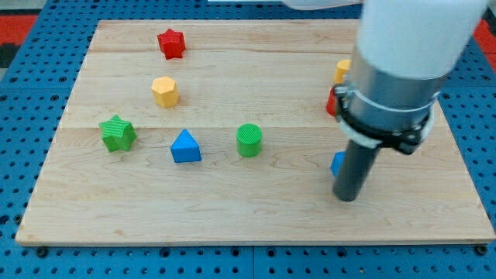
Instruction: Place the blue cube below the red circle
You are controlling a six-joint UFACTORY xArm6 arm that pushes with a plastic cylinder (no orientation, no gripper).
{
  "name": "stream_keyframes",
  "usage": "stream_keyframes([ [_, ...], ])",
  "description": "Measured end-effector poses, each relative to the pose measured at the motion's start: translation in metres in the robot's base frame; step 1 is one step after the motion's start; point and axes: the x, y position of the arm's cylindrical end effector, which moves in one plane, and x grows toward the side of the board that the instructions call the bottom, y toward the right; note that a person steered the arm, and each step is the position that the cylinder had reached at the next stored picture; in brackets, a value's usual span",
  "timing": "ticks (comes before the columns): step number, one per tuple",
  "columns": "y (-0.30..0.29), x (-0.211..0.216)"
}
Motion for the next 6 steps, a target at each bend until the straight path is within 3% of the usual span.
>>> stream_keyframes([
  [2, 0.006, -0.033],
  [4, -0.069, -0.046],
  [6, -0.026, -0.082],
])
